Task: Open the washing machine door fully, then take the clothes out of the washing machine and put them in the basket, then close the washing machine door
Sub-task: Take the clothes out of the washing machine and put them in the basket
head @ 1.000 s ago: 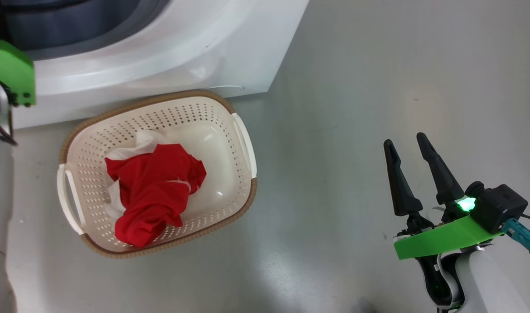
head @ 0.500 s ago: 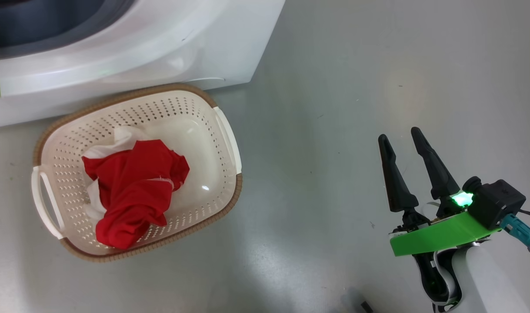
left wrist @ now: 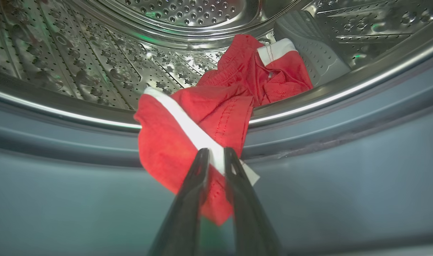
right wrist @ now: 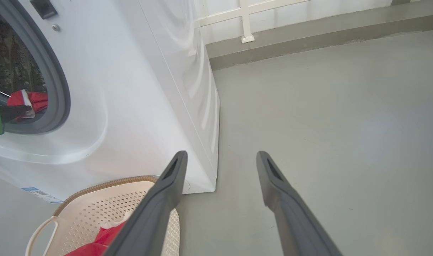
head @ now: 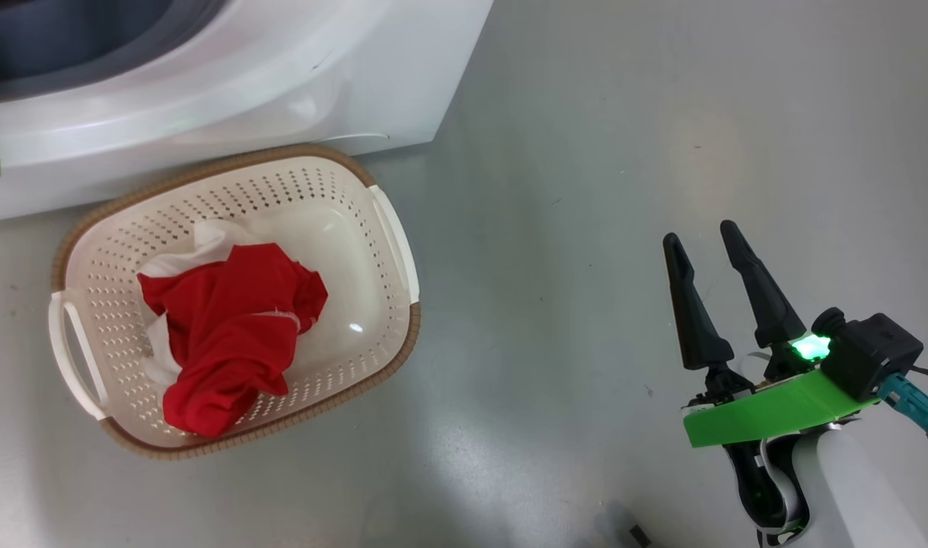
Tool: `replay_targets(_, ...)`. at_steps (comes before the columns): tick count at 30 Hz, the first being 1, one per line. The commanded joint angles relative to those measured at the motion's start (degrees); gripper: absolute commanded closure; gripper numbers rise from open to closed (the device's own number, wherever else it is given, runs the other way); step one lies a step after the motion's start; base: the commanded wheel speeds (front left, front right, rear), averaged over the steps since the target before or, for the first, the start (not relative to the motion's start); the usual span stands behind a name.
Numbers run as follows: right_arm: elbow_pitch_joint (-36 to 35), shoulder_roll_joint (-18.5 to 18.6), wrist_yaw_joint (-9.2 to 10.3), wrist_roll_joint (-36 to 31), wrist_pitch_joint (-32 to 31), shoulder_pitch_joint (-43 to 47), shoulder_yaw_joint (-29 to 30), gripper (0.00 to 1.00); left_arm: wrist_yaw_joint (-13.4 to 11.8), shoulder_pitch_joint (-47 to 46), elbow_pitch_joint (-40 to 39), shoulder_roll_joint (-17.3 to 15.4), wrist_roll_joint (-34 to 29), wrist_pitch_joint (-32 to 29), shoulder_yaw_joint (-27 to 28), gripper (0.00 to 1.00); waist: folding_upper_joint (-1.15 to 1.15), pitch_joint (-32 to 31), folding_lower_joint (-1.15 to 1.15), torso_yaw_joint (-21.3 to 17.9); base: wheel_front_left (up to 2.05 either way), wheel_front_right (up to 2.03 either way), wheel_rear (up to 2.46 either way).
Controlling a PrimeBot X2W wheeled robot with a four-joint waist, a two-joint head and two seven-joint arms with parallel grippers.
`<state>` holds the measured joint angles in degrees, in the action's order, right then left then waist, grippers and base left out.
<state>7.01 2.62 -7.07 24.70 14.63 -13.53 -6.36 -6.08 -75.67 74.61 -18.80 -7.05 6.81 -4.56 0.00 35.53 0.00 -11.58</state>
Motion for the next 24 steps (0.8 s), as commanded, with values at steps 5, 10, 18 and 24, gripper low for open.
replay_targets(5, -1.4, 0.26, -0.42, 0.45, 0.37, -0.31, -1.01, 0.0, -0.89, 0.01, -0.79, -3.05, 0.41, -0.17, -0.34, 1.0, 0.0, -0.14, 0.0, 0.18, 0.0, 0.0, 0.0)
replay_targets(10, -1.38, 0.26, -0.42, 0.41, 0.37, -0.44, -0.88, 0.0, -0.73, 0.05, -0.76, -2.96, 1.17, 0.59, -0.49, 1.0, 0.0, -0.26, 0.0, 0.31, 0.0, 0.0, 0.0)
replay_targets(18, -1.2, 0.26, -0.42, 0.01, 0.37, -0.27, -0.36, 0.0, 1.16, 0.71, -0.86, -1.69, 5.13, 5.26, 1.77, 1.0, 0.0, -0.75, 0.0, 0.94, 0.0, 0.0, 0.0)
replay_targets(24, -1.33, 0.26, -0.42, -0.69, 0.37, -0.24, 0.14, 0.0, 5.07, 3.42, -4.72, 0.73, 10.0, 8.05, 4.75, 1.0, 0.0, -1.36, 0.0, 2.15, 0.0, 0.0, 0.0)
